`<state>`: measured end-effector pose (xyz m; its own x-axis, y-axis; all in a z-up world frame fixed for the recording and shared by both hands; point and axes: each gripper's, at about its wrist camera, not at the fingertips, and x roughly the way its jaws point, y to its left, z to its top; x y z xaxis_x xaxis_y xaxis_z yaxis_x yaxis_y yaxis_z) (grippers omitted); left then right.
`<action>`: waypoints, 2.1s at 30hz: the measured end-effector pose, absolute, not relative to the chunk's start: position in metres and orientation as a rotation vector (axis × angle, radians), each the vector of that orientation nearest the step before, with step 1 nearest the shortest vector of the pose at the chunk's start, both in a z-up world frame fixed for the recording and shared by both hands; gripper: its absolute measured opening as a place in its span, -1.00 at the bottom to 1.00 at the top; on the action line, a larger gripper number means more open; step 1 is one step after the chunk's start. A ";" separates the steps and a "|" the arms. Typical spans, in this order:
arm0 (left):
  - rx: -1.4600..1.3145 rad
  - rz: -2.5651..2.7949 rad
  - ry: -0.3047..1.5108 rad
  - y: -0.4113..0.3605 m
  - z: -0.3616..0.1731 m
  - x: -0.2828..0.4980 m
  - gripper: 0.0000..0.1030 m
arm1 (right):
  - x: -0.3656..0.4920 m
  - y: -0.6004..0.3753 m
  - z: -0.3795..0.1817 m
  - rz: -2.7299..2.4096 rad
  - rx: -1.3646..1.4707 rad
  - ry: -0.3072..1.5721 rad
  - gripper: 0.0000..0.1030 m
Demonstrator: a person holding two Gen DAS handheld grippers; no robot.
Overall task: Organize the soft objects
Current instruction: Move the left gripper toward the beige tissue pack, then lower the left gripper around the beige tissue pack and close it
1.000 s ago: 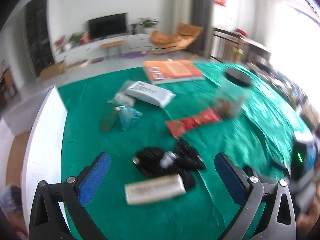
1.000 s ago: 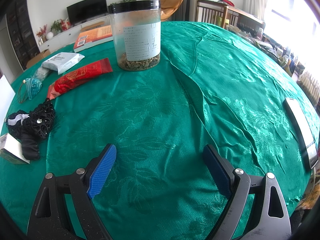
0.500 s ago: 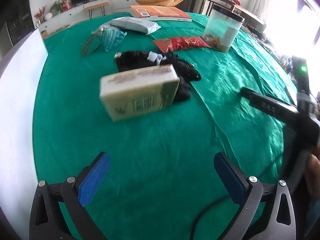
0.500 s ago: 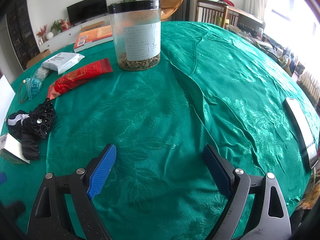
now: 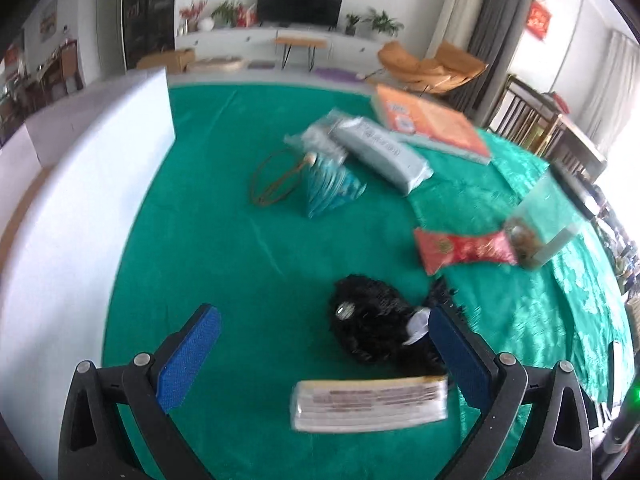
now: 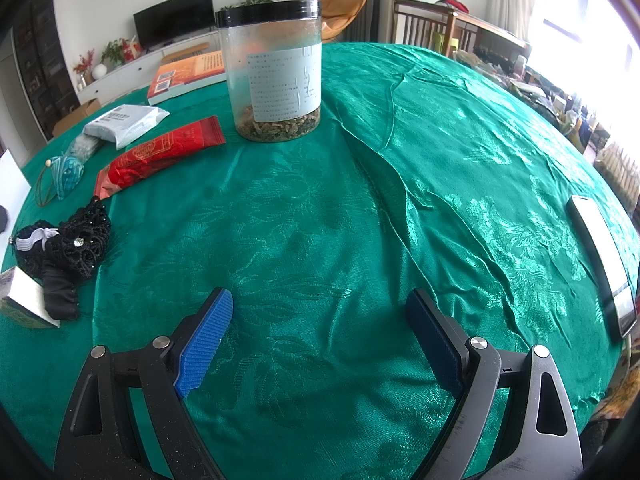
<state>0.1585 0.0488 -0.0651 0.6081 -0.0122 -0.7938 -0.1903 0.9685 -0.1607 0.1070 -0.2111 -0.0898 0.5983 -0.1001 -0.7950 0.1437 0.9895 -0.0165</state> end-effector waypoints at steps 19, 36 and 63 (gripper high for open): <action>-0.136 -0.073 0.949 0.036 -0.060 0.074 1.00 | 0.107 -0.211 -0.090 -0.142 0.051 0.919 0.75; 0.514 -0.414 1.154 -0.045 -0.080 0.078 1.00 | 0.107 -0.211 -0.090 -0.142 0.052 0.919 0.75; 0.549 -0.487 1.208 -0.023 -0.091 0.099 1.00 | 0.107 -0.211 -0.090 -0.142 0.052 0.919 0.75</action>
